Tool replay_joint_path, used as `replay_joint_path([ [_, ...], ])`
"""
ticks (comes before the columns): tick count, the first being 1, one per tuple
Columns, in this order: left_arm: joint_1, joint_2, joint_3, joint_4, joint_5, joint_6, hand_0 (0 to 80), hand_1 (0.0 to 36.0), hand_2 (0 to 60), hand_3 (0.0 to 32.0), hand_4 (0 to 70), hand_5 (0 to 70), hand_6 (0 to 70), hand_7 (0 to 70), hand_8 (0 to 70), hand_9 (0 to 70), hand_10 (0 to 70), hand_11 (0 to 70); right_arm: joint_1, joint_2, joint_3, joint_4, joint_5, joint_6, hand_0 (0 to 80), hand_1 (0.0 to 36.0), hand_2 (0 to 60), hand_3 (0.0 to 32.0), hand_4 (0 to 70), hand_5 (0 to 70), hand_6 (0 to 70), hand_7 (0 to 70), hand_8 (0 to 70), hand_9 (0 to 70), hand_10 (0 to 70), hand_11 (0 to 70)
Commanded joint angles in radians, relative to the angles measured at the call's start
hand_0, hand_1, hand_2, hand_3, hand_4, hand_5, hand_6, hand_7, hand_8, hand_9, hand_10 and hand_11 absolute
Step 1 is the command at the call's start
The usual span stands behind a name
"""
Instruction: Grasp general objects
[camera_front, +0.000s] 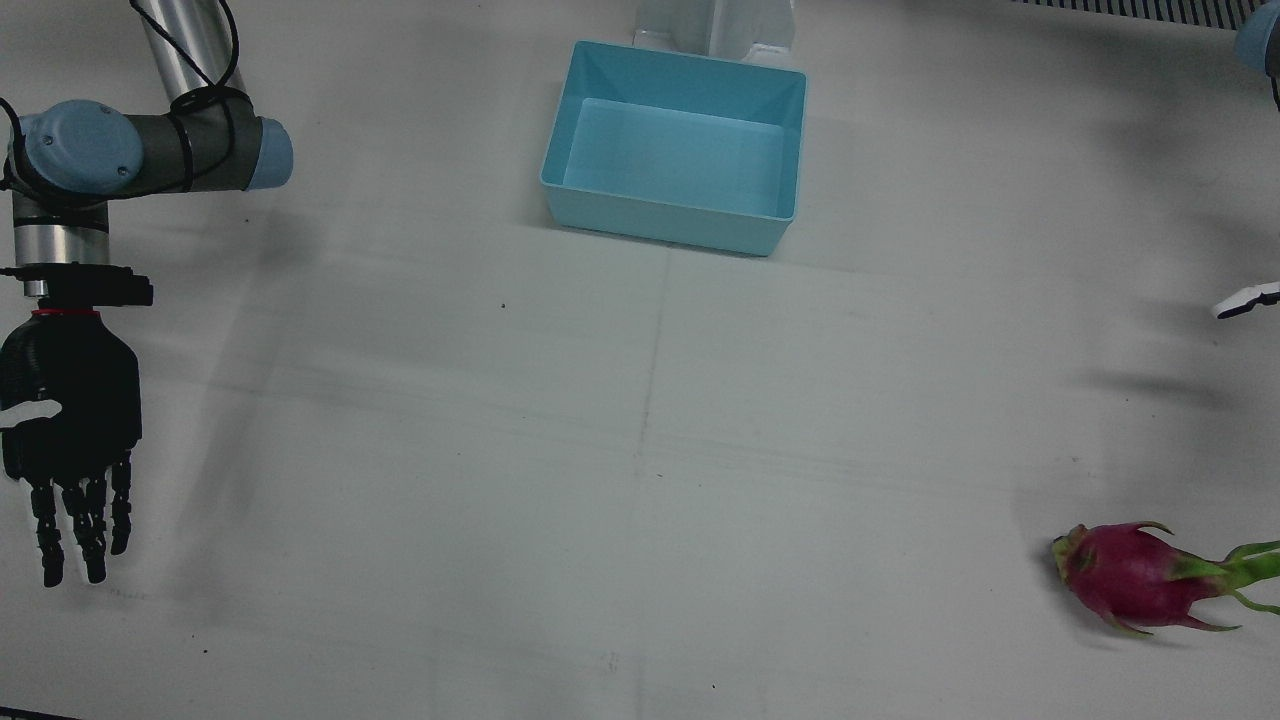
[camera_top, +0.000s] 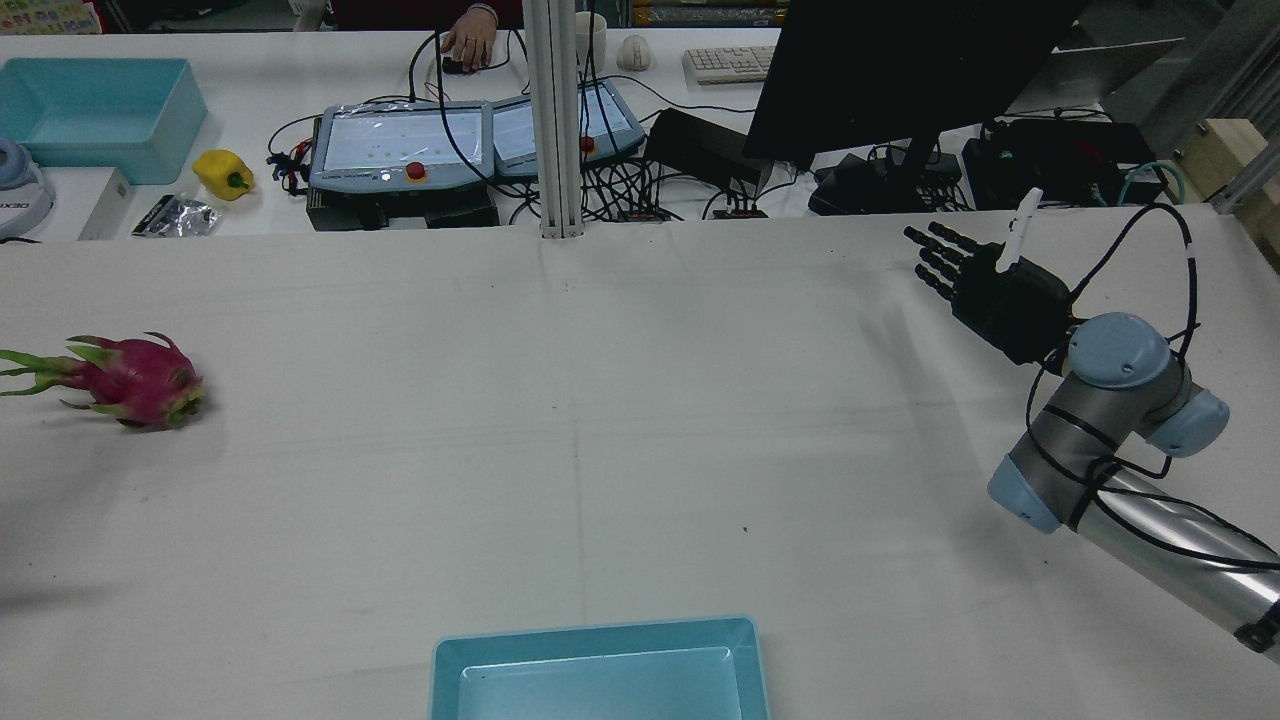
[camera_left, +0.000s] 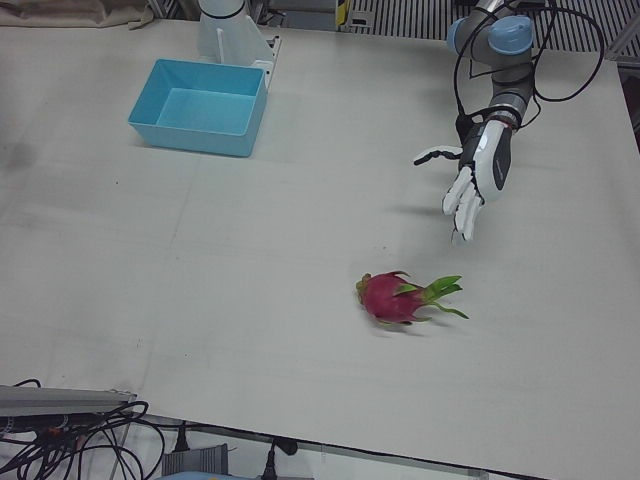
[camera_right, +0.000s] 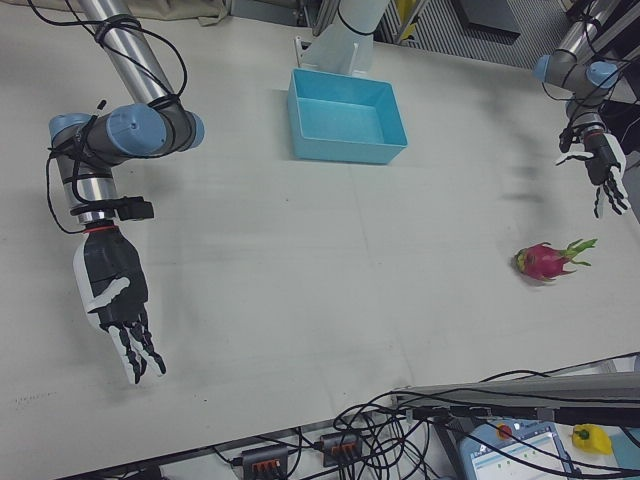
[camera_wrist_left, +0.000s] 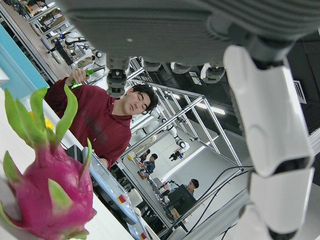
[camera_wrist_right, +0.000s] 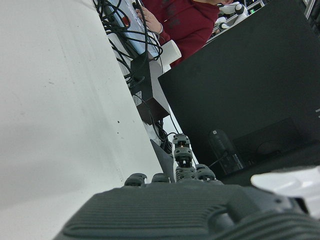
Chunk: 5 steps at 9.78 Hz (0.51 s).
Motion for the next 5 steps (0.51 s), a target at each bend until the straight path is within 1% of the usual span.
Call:
replay_joint_path([
  [1, -0.028, -0.05, -0.021, 0.001, 0.109, 0.053, 80.0, 36.0, 35.8, 16.4, 0.0, 0.0, 0.0, 0.0, 0.0, 0.0, 0.0, 0.0, 0.0, 0.0, 0.0, -0.001, 0.0, 0.0, 0.0, 0.0, 0.0, 0.0, 0.0, 0.0, 0.0, 0.0, 0.0, 0.0, 0.0, 0.0],
  [2, -0.027, -0.05, -0.045, 0.058, 0.117, 0.086, 80.0, 36.0, 41.5, 17.2, 0.0, 0.0, 0.0, 0.0, 0.0, 0.0, 0.0, 0.0, 0.0, 0.0, 0.0, 0.0, 0.0, 0.0, 0.0, 0.0, 0.0, 0.0, 0.0, 0.0, 0.0, 0.0, 0.0, 0.0, 0.0, 0.0],
  [3, -0.024, -0.053, -0.067, 0.139, 0.119, 0.112, 80.0, 36.0, 54.8, 17.6, 1.1, 0.0, 0.0, 0.0, 0.0, 0.0, 0.0, 0.0, 0.0, 0.0, 0.0, 0.0, 0.0, 0.0, 0.0, 0.0, 0.0, 0.0, 0.0, 0.0, 0.0, 0.0, 0.0, 0.0, 0.0, 0.0],
  [4, -0.024, -0.094, -0.07, 0.224, 0.119, 0.127, 80.0, 36.0, 59.9, 19.2, 0.5, 0.0, 0.0, 0.0, 0.0, 0.0, 0.0, 0.0, 0.0, 0.0, 0.0, 0.0, 0.0, 0.0, 0.0, 0.0, 0.0, 0.0, 0.0, 0.0, 0.0, 0.0, 0.0, 0.0, 0.0, 0.0],
  [5, -0.028, -0.157, -0.07, 0.348, 0.132, 0.128, 80.0, 36.0, 54.5, 21.6, 0.0, 0.0, 0.0, 0.0, 0.0, 0.0, 0.0, 0.0, 0.0, 0.0, 0.0, 0.0, 0.0, 0.0, 0.0, 0.0, 0.0, 0.0, 0.0, 0.0, 0.0, 0.0, 0.0, 0.0, 0.0, 0.0],
])
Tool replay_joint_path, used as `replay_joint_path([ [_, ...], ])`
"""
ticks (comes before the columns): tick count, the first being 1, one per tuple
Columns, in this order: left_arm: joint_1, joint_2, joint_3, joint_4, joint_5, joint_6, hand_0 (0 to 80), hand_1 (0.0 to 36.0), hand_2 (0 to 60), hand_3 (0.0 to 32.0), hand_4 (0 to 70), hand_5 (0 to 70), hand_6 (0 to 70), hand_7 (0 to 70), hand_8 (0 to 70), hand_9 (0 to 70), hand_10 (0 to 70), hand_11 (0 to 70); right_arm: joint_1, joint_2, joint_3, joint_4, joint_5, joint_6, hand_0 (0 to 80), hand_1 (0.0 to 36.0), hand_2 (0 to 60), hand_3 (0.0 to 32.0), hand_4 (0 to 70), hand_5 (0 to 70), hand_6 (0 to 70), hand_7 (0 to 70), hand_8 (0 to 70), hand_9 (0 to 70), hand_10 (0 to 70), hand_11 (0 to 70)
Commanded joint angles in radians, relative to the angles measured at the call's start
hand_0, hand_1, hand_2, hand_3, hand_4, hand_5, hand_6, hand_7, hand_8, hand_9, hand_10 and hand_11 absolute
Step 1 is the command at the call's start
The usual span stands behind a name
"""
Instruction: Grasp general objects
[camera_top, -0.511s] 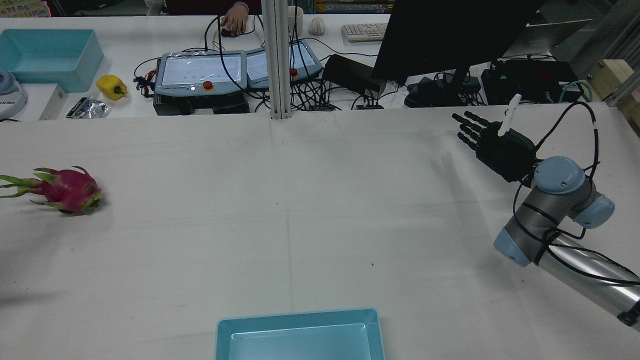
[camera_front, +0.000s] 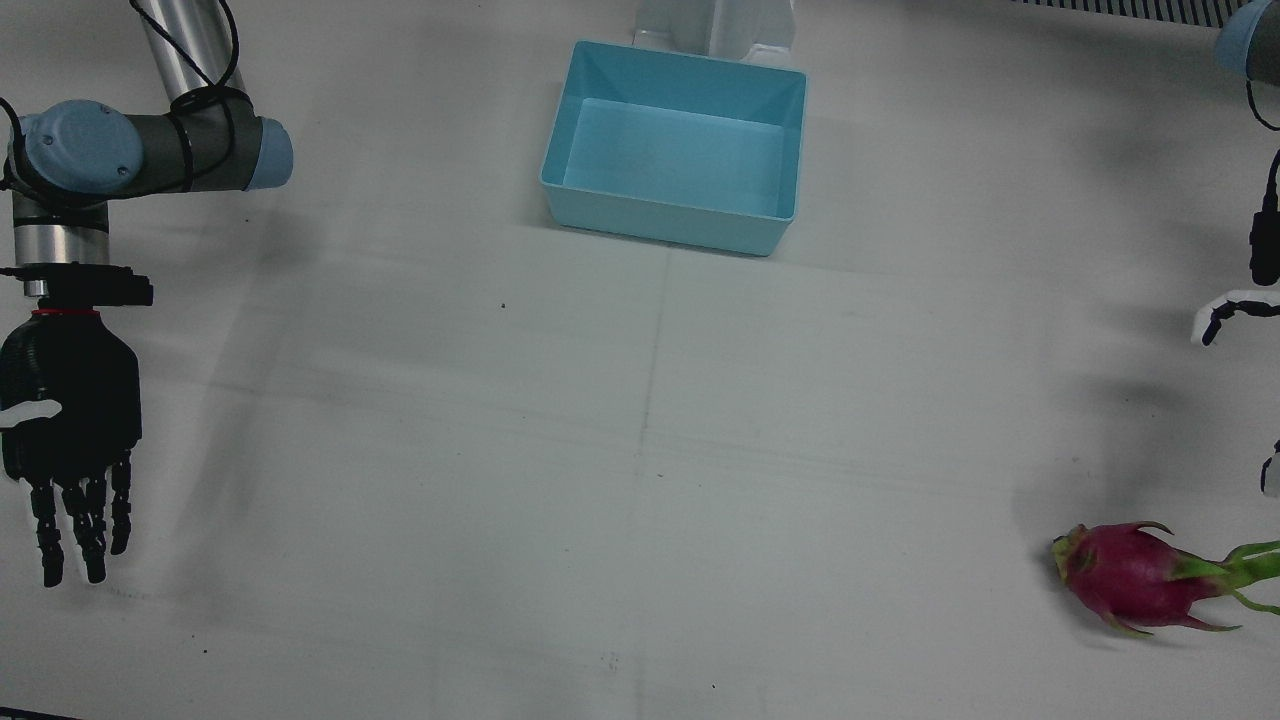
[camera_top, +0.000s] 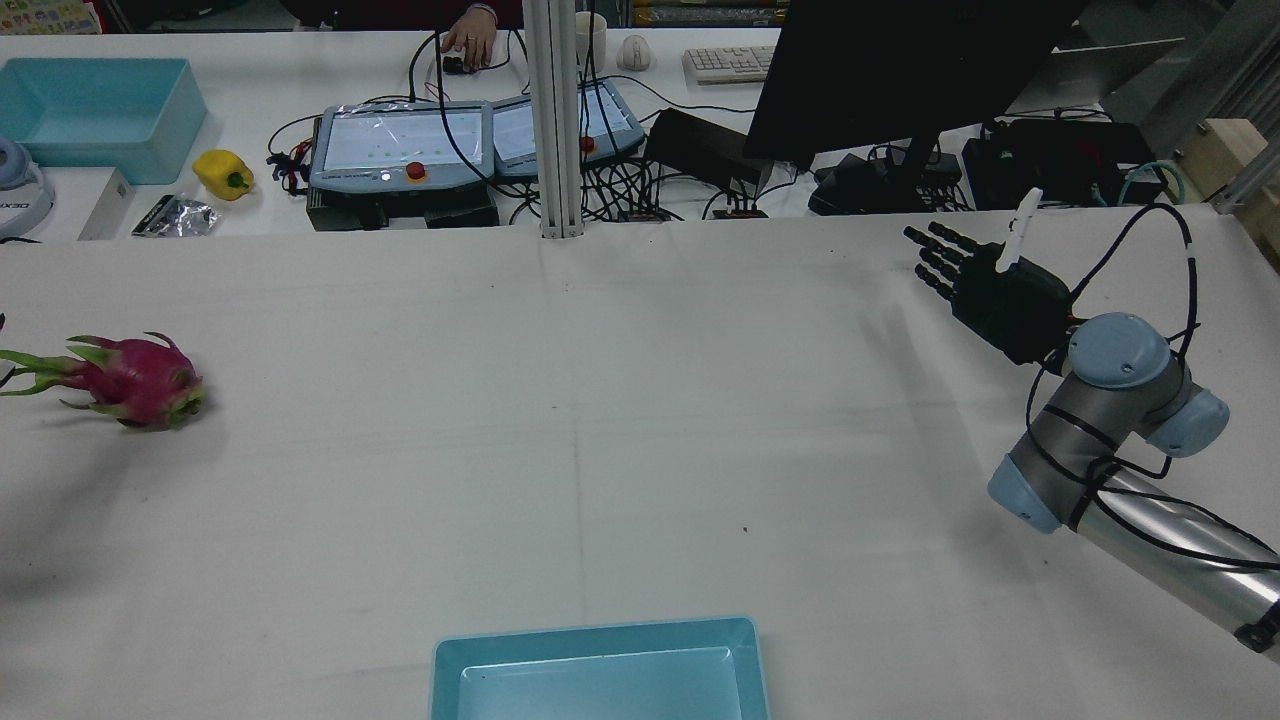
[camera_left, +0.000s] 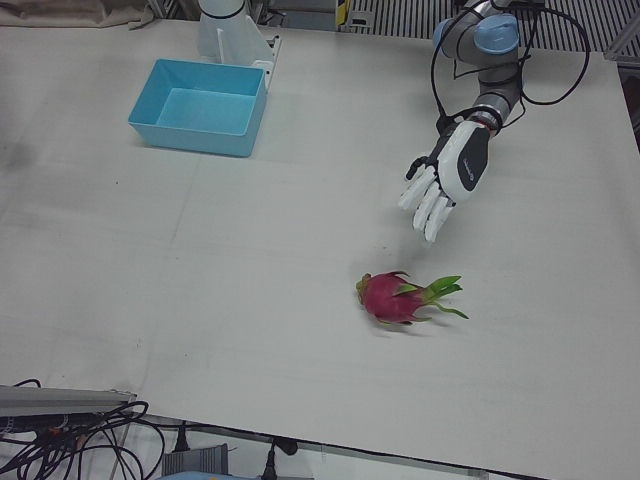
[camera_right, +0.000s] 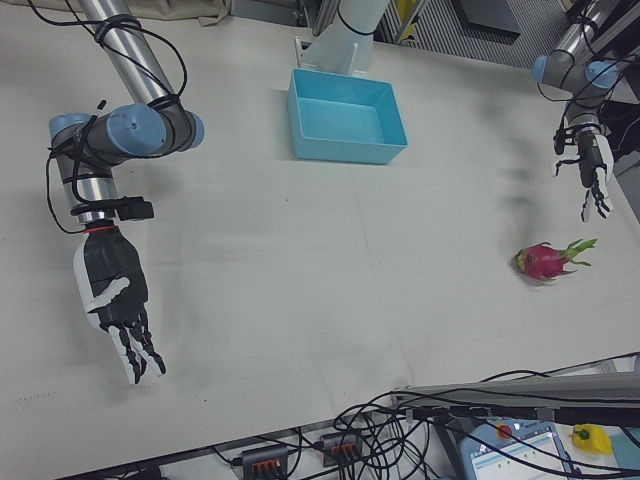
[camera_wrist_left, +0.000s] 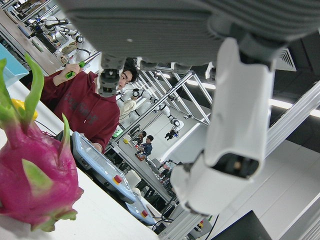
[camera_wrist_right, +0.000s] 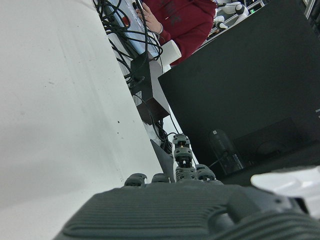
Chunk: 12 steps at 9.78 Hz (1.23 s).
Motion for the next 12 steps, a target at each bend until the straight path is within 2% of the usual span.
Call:
replay_joint_path([
  [1, -0.004, -0.184, -0.007, 0.371, 0.098, 0.045, 74.2, 36.0, 35.9, 24.4, 0.0, 0.0, 0.0, 0.0, 0.0, 0.0, 0.0, 0.0, 0.0, 0.0, 0.0, 0.0, 0.0, 0.0, 0.0, 0.0, 0.0, 0.0, 0.0, 0.0, 0.0, 0.0, 0.0, 0.0, 0.0, 0.0],
  [2, -0.004, -0.292, -0.007, 0.502, 0.158, 0.1, 64.6, 35.8, 33.0, 26.0, 0.0, 0.0, 0.0, 0.0, 0.0, 0.0, 0.0, 0.0, 0.0, 0.0, 0.0, -0.001, 0.0, 0.0, 0.0, 0.0, 0.0, 0.0, 0.0, 0.0, 0.0, 0.0, 0.0, 0.0, 0.0, 0.0],
  [3, -0.013, -0.404, -0.014, 0.605, 0.203, 0.109, 55.8, 26.4, 17.9, 30.4, 0.0, 0.0, 0.0, 0.0, 0.0, 0.0, 0.0, 0.0, 0.0, 0.0, 0.0, -0.001, 0.0, 0.0, 0.0, 0.0, 0.0, 0.0, 0.0, 0.0, 0.0, 0.0, 0.0, 0.0, 0.0, 0.0],
  [4, -0.062, -0.425, -0.016, 0.607, 0.206, 0.111, 54.8, 26.2, 21.0, 32.0, 0.0, 0.0, 0.0, 0.0, 0.0, 0.0, 0.0, 0.0, 0.0, 0.0, 0.0, 0.0, 0.0, 0.0, 0.0, 0.0, 0.0, 0.0, 0.0, 0.0, 0.0, 0.0, 0.0, 0.0, 0.0, 0.0],
  [5, -0.106, -0.422, -0.016, 0.606, 0.209, 0.111, 54.8, 26.5, 21.7, 32.0, 0.0, 0.0, 0.0, 0.0, 0.0, 0.0, 0.0, 0.0, 0.0, 0.0, 0.0, 0.0, 0.0, 0.0, 0.0, 0.0, 0.0, 0.0, 0.0, 0.0, 0.0, 0.0, 0.0, 0.0, 0.0, 0.0],
  [6, -0.125, -0.422, -0.016, 0.607, 0.208, 0.113, 56.3, 26.9, 19.0, 30.0, 0.0, 0.0, 0.0, 0.0, 0.0, 0.0, 0.0, 0.0, 0.0, 0.0, 0.0, 0.0, 0.0, 0.0, 0.0, 0.0, 0.0, 0.0, 0.0, 0.0, 0.0, 0.0, 0.0, 0.0, 0.0, 0.0],
  [7, -0.134, -0.419, -0.015, 0.612, 0.208, 0.119, 57.5, 31.0, 29.6, 29.4, 0.0, 0.0, 0.0, 0.0, 0.0, 0.0, 0.0, 0.0, 0.0, 0.0, 0.0, 0.0, 0.0, 0.0, 0.0, 0.0, 0.0, 0.0, 0.0, 0.0, 0.0, 0.0, 0.0, 0.0, 0.0, 0.0],
  [8, -0.134, -0.428, -0.018, 0.636, 0.208, 0.164, 58.9, 35.3, 41.6, 29.4, 0.0, 0.0, 0.0, 0.0, 0.0, 0.0, 0.0, 0.0, 0.0, 0.0, -0.002, 0.0, 0.0, 0.0, 0.0, 0.0, 0.0, 0.0, 0.0, 0.0, 0.0, 0.0, 0.0, 0.0, 0.0, 0.0],
  [9, -0.133, -0.433, -0.024, 0.659, 0.208, 0.186, 59.3, 35.9, 42.7, 28.4, 0.0, 0.0, 0.0, 0.0, 0.0, 0.0, 0.0, 0.0, 0.0, 0.0, -0.002, 0.0, 0.0, 0.0, 0.0, 0.0, 0.0, 0.0, 0.0, 0.0, 0.0, 0.0, 0.0, 0.0, 0.0, 0.0],
  [10, -0.131, -0.434, -0.057, 0.708, 0.205, 0.194, 60.3, 36.0, 46.4, 28.4, 0.0, 0.0, 0.0, 0.0, 0.0, 0.0, 0.0, 0.0, 0.0, 0.0, -0.002, 0.0, 0.0, 0.0, 0.0, 0.0, 0.0, 0.0, 0.0, 0.0, 0.0, 0.0, 0.0, 0.0, 0.0, 0.0],
  [11, -0.131, -0.451, -0.098, 0.784, 0.182, 0.252, 60.9, 36.0, 54.6, 29.4, 0.0, 0.0, 0.0, 0.0, 0.0, 0.0, 0.0, 0.0, 0.0, 0.0, -0.002, 0.0, 0.0, 0.0, 0.0, 0.0, 0.0, 0.0, 0.0, 0.0, 0.0, 0.0, 0.0, 0.0, 0.0, 0.0],
  [12, -0.13, -0.462, -0.106, 0.852, 0.083, 0.317, 56.0, 35.8, 57.2, 30.8, 0.0, 0.0, 0.0, 0.0, 0.0, 0.0, 0.0, 0.0, 0.0, 0.0, -0.002, 0.0, 0.0, 0.0, 0.0, 0.0, 0.0, 0.0, 0.0, 0.0, 0.0, 0.0, 0.0, 0.0, 0.0, 0.0],
])
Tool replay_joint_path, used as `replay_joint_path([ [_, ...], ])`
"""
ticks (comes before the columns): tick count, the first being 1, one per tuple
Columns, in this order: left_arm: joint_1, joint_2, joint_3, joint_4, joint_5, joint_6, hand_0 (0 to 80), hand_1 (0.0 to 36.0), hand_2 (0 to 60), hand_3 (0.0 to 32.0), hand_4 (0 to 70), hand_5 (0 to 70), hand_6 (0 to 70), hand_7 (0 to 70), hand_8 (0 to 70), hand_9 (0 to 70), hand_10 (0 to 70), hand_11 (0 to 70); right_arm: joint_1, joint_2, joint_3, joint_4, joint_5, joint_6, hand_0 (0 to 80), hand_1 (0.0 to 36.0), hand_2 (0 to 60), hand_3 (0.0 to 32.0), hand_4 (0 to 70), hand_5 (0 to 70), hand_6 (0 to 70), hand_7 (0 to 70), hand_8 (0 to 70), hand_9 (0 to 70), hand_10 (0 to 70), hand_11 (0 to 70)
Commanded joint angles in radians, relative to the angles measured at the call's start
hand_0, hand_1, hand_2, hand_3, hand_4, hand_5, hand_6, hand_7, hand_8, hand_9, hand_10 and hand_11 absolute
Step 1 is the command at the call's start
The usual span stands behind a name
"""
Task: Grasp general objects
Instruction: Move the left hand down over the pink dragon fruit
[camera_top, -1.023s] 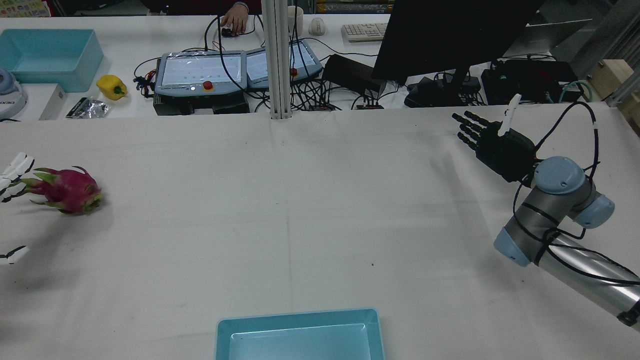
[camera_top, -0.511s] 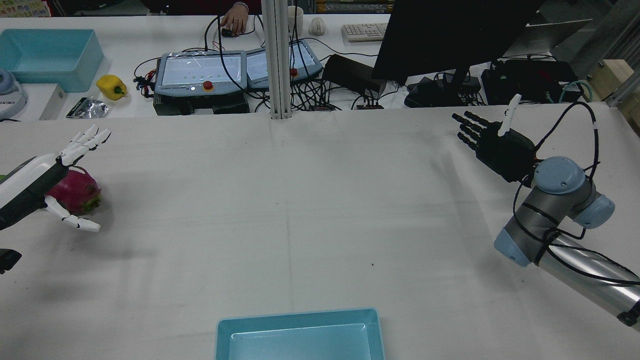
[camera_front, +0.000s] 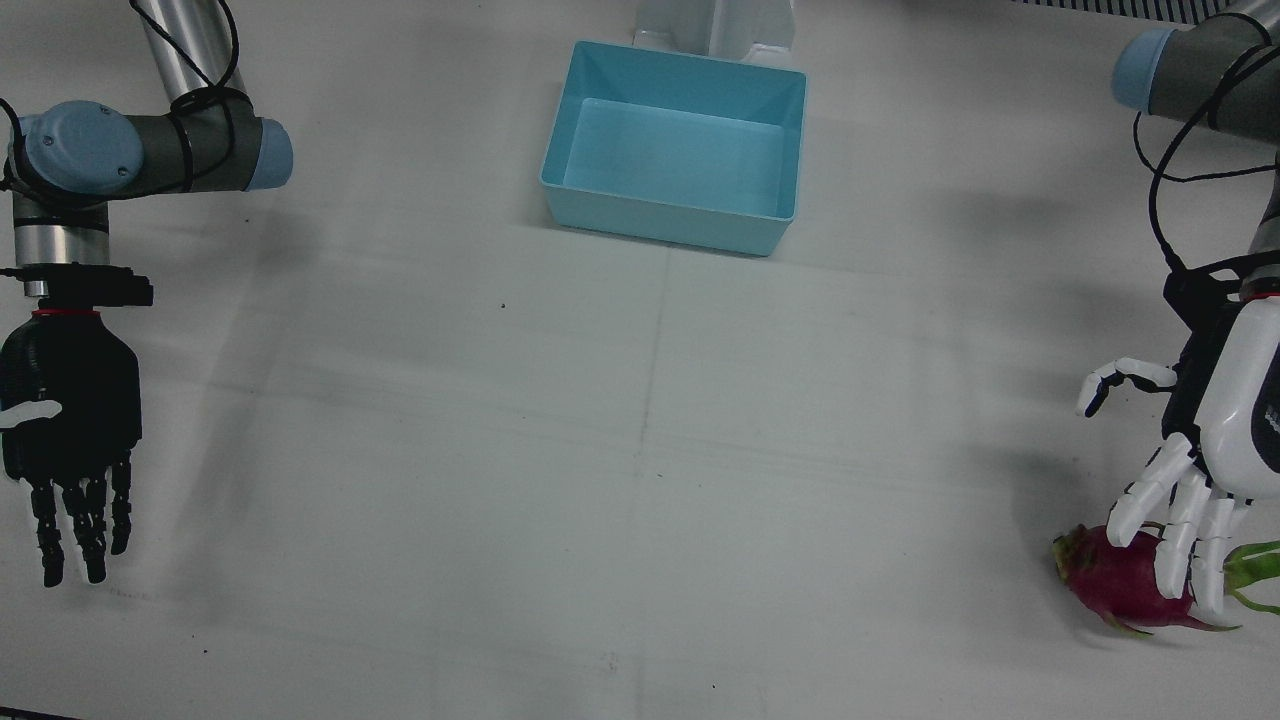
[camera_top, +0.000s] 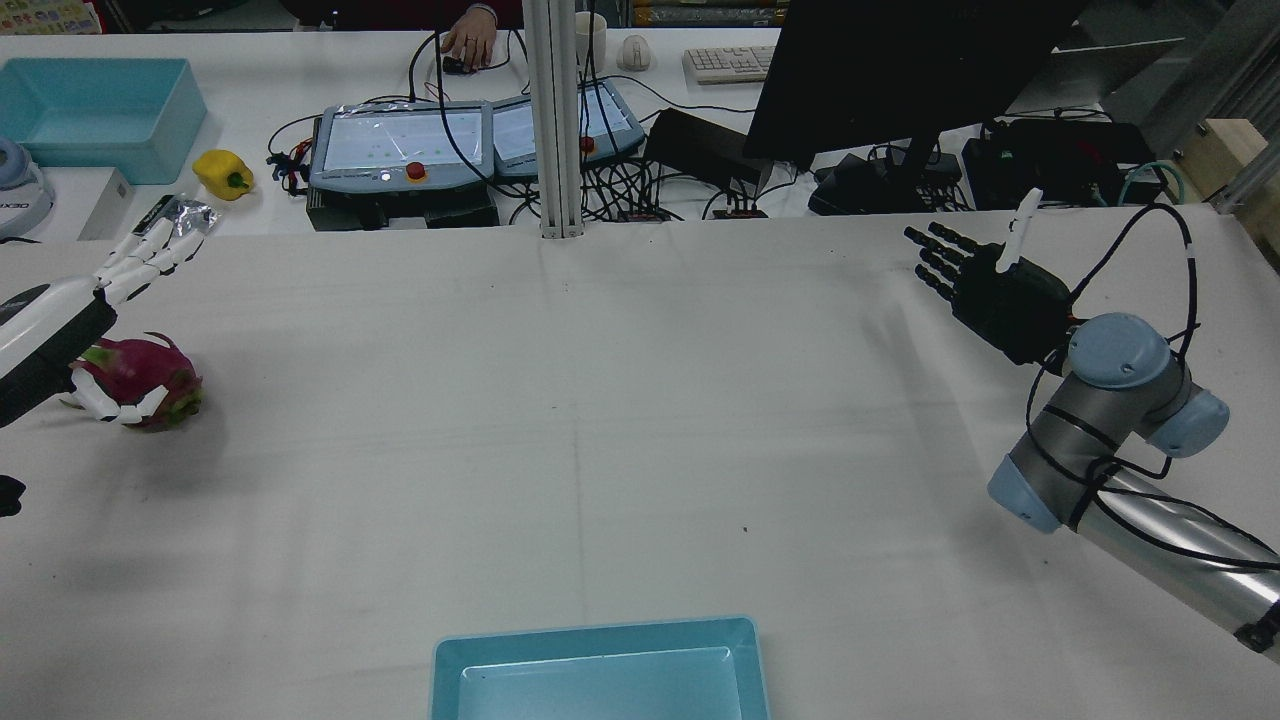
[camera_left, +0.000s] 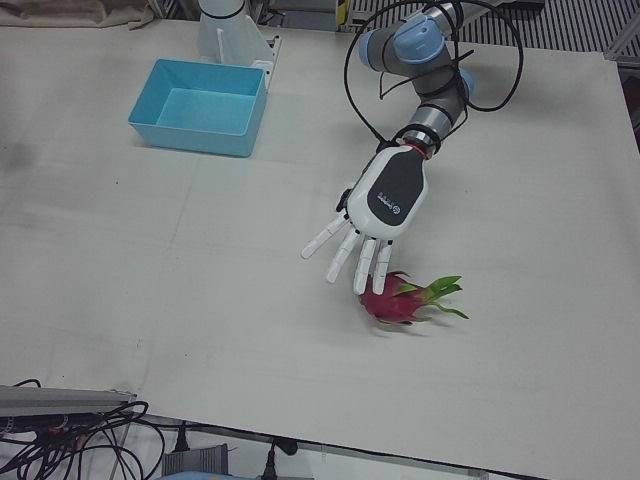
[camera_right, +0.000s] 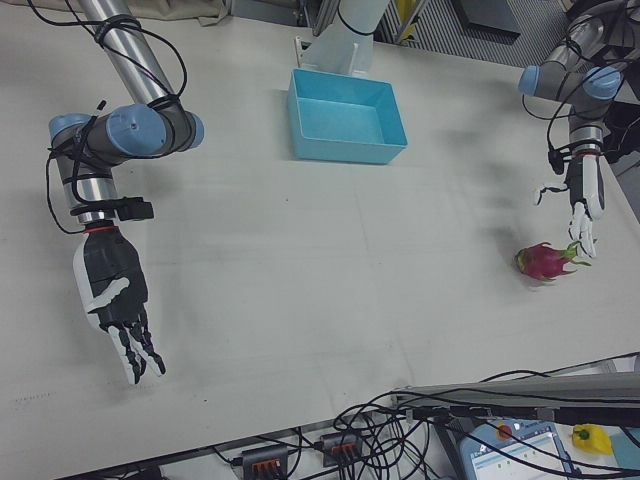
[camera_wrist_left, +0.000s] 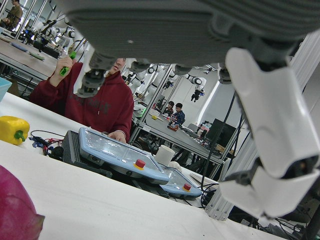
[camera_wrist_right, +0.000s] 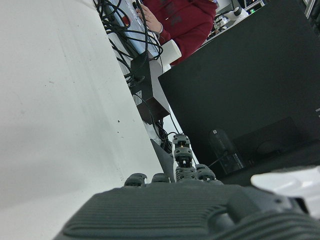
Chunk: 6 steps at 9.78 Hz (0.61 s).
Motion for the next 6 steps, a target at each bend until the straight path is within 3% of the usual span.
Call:
replay_joint_path([
  [1, 0.007, -0.019, -0.045, 0.15, -0.159, 0.123, 51.2, 25.4, 31.4, 32.0, 0.0, 0.0, 0.0, 0.0, 0.0, 0.0, 0.0, 0.0, 0.0, 0.0, 0.0, 0.0, 0.0, 0.0, 0.0, 0.0, 0.0, 0.0, 0.0, 0.0, 0.0, 0.0, 0.0, 0.0, 0.0, 0.0],
  [2, 0.009, -0.021, -0.044, 0.162, -0.158, 0.129, 49.8, 19.6, 15.5, 32.0, 0.0, 0.0, 0.0, 0.0, 0.0, 0.0, 0.0, 0.0, 0.0, 0.0, 0.0, 0.0, 0.0, 0.0, 0.0, 0.0, 0.0, 0.0, 0.0, 0.0, 0.0, 0.0, 0.0, 0.0, 0.0, 0.0],
  [3, 0.018, -0.047, -0.025, 0.211, -0.158, 0.132, 46.9, 10.9, 1.0, 32.0, 0.0, 0.0, 0.0, 0.0, 0.0, 0.0, 0.0, 0.0, 0.0, 0.0, 0.0, 0.0, 0.0, 0.0, 0.0, 0.0, 0.0, 0.0, 0.0, 0.0, 0.0, 0.0, 0.0, 0.0, 0.0, 0.0],
  [4, 0.021, -0.112, 0.039, 0.271, -0.154, 0.131, 46.0, 7.4, 0.0, 32.0, 0.0, 0.0, 0.0, 0.0, 0.0, 0.0, 0.0, 0.0, 0.0, 0.0, 0.0, 0.0, 0.0, 0.0, 0.0, 0.0, 0.0, 0.0, 0.0, 0.0, 0.0, 0.0, 0.0, 0.0, 0.0, 0.0],
  [5, 0.023, -0.169, 0.085, 0.308, -0.127, 0.132, 41.4, 0.1, 0.0, 32.0, 0.0, 0.0, 0.0, 0.0, 0.0, 0.0, 0.0, 0.0, 0.0, 0.0, 0.0, 0.0, 0.0, 0.0, 0.0, 0.0, 0.0, 0.0, 0.0, 0.0, 0.0, 0.0, 0.0, 0.0, 0.0, 0.0],
  [6, 0.026, -0.179, 0.087, 0.313, -0.118, 0.136, 41.7, 0.0, 0.0, 32.0, 0.0, 0.0, 0.0, 0.0, 0.0, 0.0, 0.0, 0.0, 0.0, 0.0, 0.0, 0.0, 0.0, 0.0, 0.0, 0.0, 0.0, 0.0, 0.0, 0.0, 0.0, 0.0, 0.0, 0.0, 0.0, 0.0],
])
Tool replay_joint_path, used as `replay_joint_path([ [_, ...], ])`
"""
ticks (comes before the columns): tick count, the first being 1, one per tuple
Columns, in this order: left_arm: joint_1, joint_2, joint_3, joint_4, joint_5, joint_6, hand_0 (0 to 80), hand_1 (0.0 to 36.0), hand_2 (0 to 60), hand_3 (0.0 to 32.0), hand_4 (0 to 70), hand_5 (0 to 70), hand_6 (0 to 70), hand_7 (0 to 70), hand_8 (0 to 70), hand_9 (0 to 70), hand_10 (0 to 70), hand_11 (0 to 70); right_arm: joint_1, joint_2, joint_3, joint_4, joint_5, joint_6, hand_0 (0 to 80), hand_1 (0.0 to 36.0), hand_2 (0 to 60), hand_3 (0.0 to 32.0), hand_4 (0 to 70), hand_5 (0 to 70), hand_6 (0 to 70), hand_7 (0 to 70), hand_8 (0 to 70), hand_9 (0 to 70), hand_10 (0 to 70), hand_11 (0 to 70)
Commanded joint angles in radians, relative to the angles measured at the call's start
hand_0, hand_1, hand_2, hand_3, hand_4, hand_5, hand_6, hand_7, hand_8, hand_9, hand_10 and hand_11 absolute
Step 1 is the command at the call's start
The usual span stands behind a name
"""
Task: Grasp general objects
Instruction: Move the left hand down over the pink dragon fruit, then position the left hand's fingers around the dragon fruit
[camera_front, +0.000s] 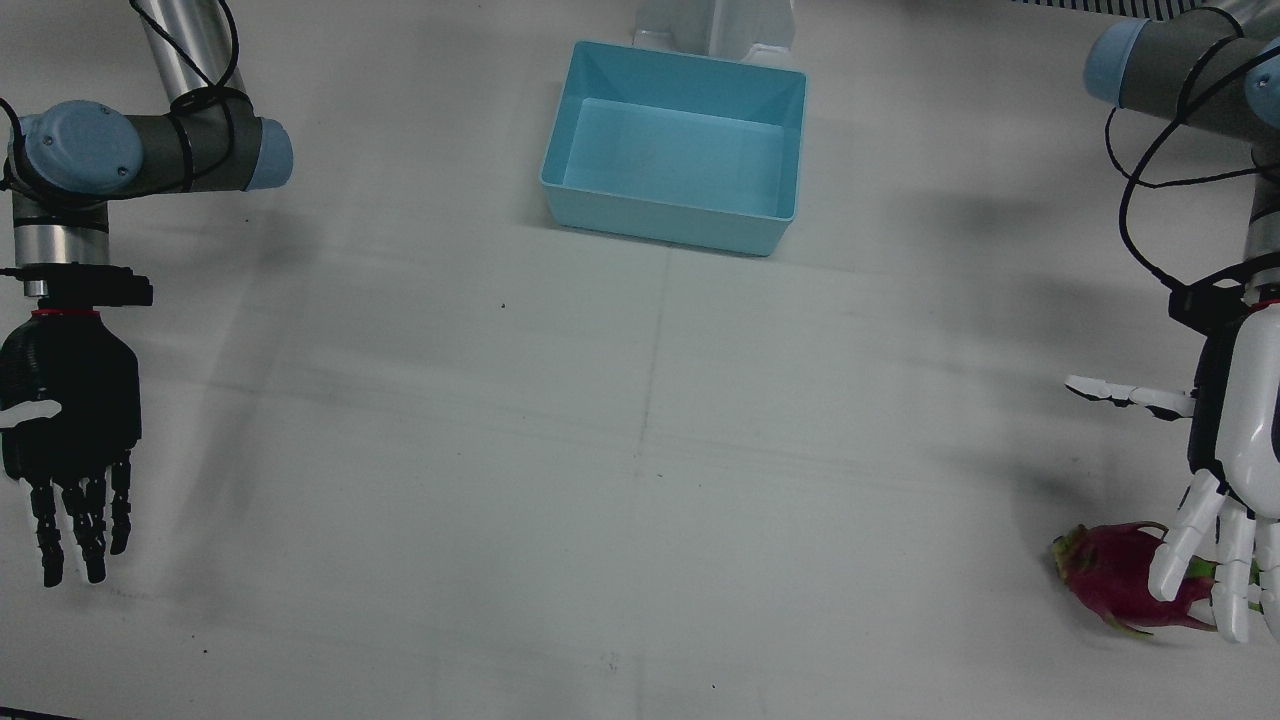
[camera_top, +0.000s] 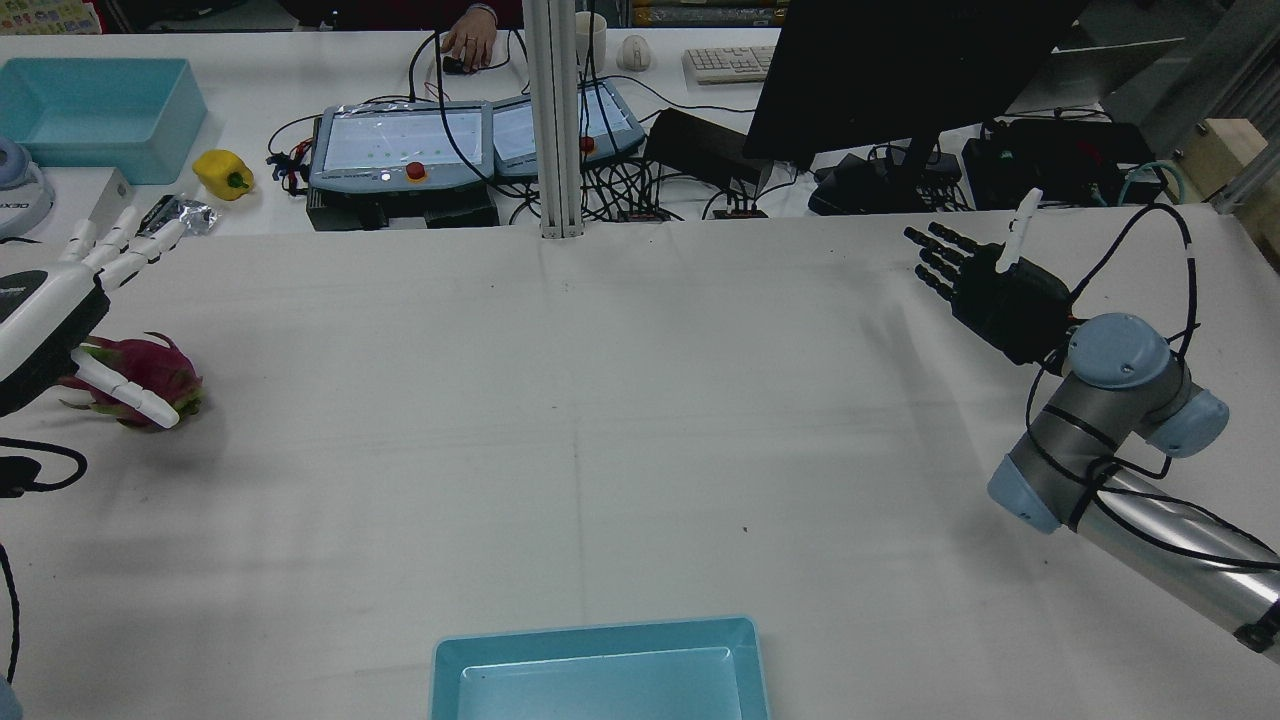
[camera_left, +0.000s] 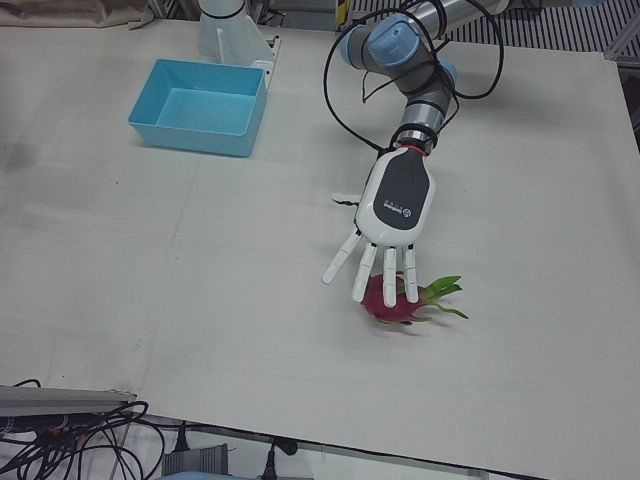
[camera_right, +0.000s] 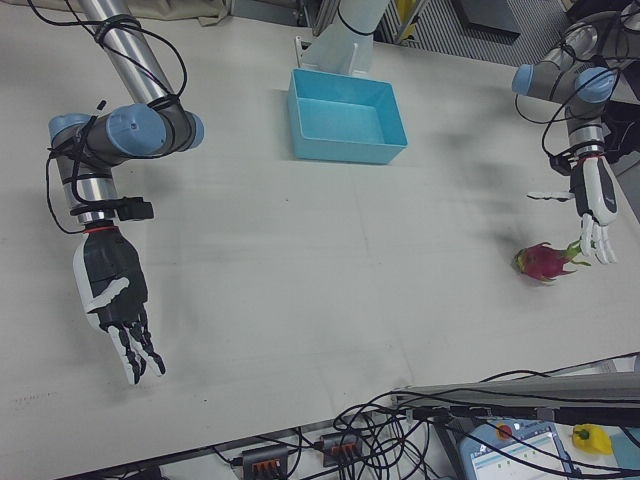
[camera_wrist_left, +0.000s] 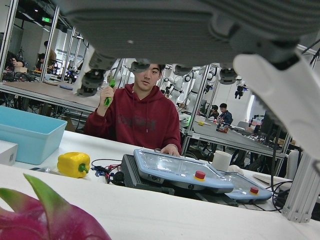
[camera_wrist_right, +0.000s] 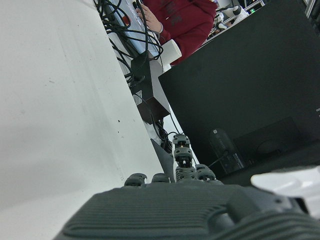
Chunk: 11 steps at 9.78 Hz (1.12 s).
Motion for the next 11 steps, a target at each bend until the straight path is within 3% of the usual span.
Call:
replay_joint_path([
  [1, 0.039, -0.076, 0.059, 0.061, 0.024, 0.029, 43.9, 0.4, 0.0, 32.0, 0.0, 0.0, 0.0, 0.0, 0.0, 0.0, 0.0, 0.0, 0.0, 0.0, 0.0, 0.0, 0.0, 0.0, 0.0, 0.0, 0.0, 0.0, 0.0, 0.0, 0.0, 0.0, 0.0, 0.0, 0.0, 0.0],
  [3, 0.072, -0.082, 0.066, 0.062, 0.015, 0.075, 44.1, 3.6, 0.0, 32.0, 0.0, 0.0, 0.0, 0.0, 0.0, 0.0, 0.0, 0.0, 0.0, 0.0, 0.0, -0.002, 0.0, 0.0, 0.0, 0.0, 0.0, 0.0, 0.0, 0.0, 0.0, 0.0, 0.0, 0.0, 0.0, 0.0],
  [6, 0.075, -0.106, 0.114, 0.061, -0.019, 0.083, 45.2, 6.1, 0.0, 32.0, 0.0, 0.0, 0.0, 0.0, 0.0, 0.0, 0.0, 0.0, 0.0, 0.0, 0.0, 0.0, 0.0, 0.0, 0.0, 0.0, 0.0, 0.0, 0.0, 0.0, 0.0, 0.0, 0.0, 0.0, 0.0, 0.0],
  [7, 0.073, -0.141, 0.152, 0.062, -0.019, 0.124, 45.6, 6.1, 0.0, 32.0, 0.0, 0.0, 0.0, 0.0, 0.0, 0.0, 0.0, 0.0, 0.0, 0.0, 0.0, 0.0, 0.0, 0.0, 0.0, 0.0, 0.0, 0.0, 0.0, 0.0, 0.0, 0.0, 0.0, 0.0, 0.0, 0.0],
  [8, 0.073, -0.155, 0.154, 0.069, -0.021, 0.178, 45.8, 3.8, 0.0, 32.0, 0.0, 0.0, 0.0, 0.0, 0.0, 0.0, 0.0, 0.0, 0.0, 0.0, 0.0, 0.0, 0.0, 0.0, 0.0, 0.0, 0.0, 0.0, 0.0, 0.0, 0.0, 0.0, 0.0, 0.0, 0.0, 0.0],
  [11, 0.07, -0.149, 0.162, 0.096, -0.061, 0.18, 46.7, 5.2, 0.0, 32.0, 0.0, 0.0, 0.0, 0.0, 0.0, 0.0, 0.0, 0.0, 0.0, 0.0, 0.0, 0.0, 0.0, 0.0, 0.0, 0.0, 0.0, 0.0, 0.0, 0.0, 0.0, 0.0, 0.0, 0.0, 0.0, 0.0],
])
